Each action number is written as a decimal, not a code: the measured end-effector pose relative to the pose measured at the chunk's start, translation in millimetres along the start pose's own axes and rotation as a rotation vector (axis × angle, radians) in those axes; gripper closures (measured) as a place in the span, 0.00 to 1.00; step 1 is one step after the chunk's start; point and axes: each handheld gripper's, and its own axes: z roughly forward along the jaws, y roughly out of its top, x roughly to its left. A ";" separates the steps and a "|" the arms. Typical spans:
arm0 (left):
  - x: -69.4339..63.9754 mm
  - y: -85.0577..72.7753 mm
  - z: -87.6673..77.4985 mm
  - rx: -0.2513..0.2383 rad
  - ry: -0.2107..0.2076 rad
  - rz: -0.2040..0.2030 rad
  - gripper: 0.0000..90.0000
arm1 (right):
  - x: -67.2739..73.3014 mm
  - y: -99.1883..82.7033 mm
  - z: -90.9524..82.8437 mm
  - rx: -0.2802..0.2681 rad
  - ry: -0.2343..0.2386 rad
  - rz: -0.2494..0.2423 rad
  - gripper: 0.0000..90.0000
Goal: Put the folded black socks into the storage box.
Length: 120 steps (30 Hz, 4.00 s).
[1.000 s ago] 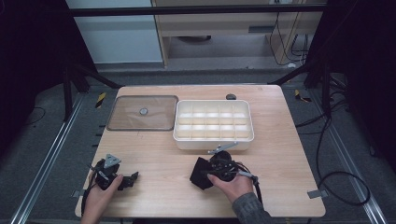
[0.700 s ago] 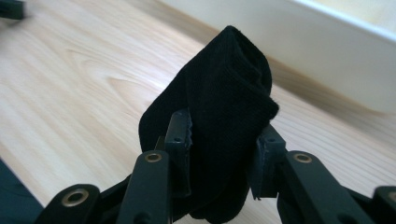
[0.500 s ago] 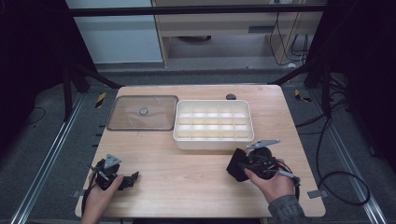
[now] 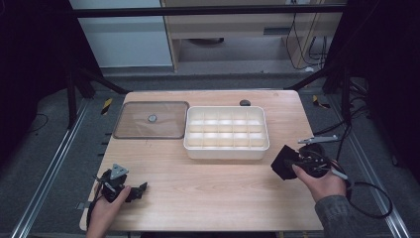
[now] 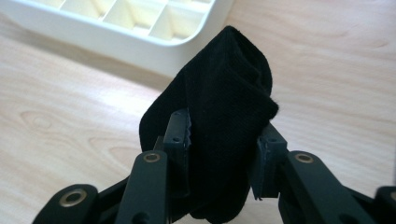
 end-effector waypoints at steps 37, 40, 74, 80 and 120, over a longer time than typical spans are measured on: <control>-0.8 0.0 0.4 -0.003 0.000 0.001 0.00 | 10.2 124.3 20.2 -0.031 -0.089 -0.091 0.72; -0.8 0.0 0.4 -0.003 -0.001 0.001 0.00 | 10.9 123.7 21.0 -0.031 -0.086 -0.095 0.72; -1.4 0.0 0.3 -0.003 -0.001 0.004 0.00 | 32.6 127.0 36.1 -0.011 -0.048 -0.134 0.72; -1.3 0.0 0.3 -0.002 -0.001 0.005 0.00 | 42.8 128.0 45.8 0.010 -0.038 -0.162 0.72; -2.2 1.0 0.8 0.002 -0.003 0.013 0.00 | 45.1 123.1 82.4 0.136 -0.121 -0.212 0.72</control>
